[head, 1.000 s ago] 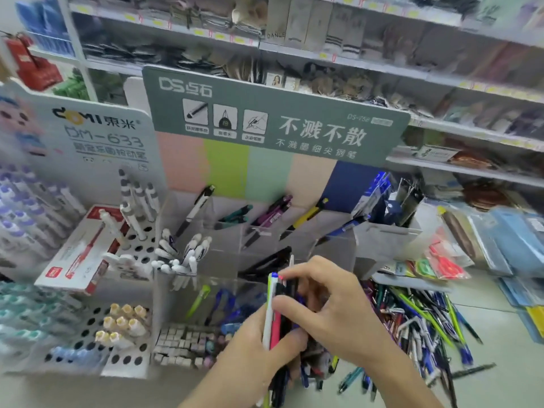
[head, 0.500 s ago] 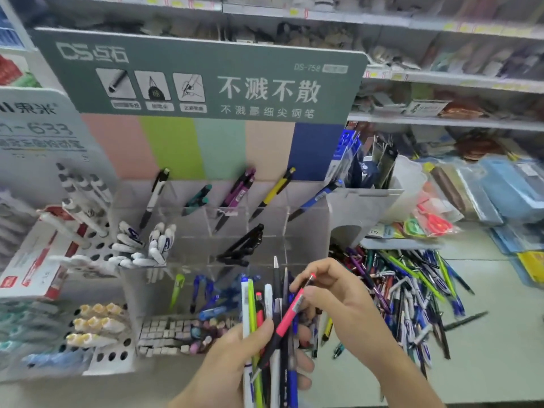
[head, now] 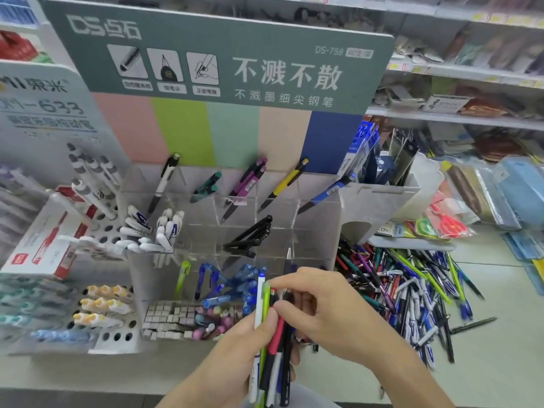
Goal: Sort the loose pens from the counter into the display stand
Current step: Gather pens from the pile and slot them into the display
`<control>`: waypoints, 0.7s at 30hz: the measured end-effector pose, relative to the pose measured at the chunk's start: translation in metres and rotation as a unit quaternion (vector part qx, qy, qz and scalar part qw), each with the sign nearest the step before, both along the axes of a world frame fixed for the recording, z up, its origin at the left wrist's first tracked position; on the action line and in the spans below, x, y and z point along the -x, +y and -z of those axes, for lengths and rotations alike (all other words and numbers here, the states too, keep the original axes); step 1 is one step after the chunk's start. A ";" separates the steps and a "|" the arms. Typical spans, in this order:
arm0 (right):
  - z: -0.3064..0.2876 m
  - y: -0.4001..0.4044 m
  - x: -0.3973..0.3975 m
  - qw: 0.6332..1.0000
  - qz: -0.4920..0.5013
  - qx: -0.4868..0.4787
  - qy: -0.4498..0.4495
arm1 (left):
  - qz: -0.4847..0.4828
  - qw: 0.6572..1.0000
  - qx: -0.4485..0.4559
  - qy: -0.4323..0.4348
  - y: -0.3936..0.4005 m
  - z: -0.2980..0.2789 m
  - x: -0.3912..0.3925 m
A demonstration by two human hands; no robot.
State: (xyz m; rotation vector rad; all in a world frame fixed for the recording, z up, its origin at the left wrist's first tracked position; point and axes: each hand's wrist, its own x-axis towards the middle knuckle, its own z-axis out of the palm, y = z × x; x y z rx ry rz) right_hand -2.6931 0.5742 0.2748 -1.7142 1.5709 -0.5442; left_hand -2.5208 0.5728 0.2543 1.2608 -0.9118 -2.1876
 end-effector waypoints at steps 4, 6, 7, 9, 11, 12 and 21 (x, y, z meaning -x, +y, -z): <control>0.000 -0.001 0.000 0.999 -0.001 -0.017 -0.027 | -0.004 1.000 -0.013 0.001 -0.002 -0.002 0.000; 0.000 0.000 0.002 0.998 0.004 -0.033 -0.060 | -0.015 1.000 -0.017 -0.003 -0.003 0.000 -0.001; 0.000 0.002 0.003 0.996 0.008 -0.039 -0.084 | -0.025 0.999 -0.023 0.005 -0.003 0.002 -0.002; -0.001 0.006 0.006 0.989 0.014 -0.047 -0.139 | -0.025 0.999 -0.034 0.034 -0.004 0.000 -0.001; -0.002 0.009 0.009 0.982 0.021 -0.043 -0.182 | -0.025 0.997 -0.032 0.061 -0.005 -0.001 -0.003; -0.002 0.011 0.011 0.981 0.024 -0.035 -0.191 | -0.023 0.997 -0.034 0.071 -0.005 0.000 -0.003; -0.001 0.009 0.021 0.968 0.073 0.016 -0.240 | -0.003 0.997 -0.029 0.071 -0.009 0.003 -0.006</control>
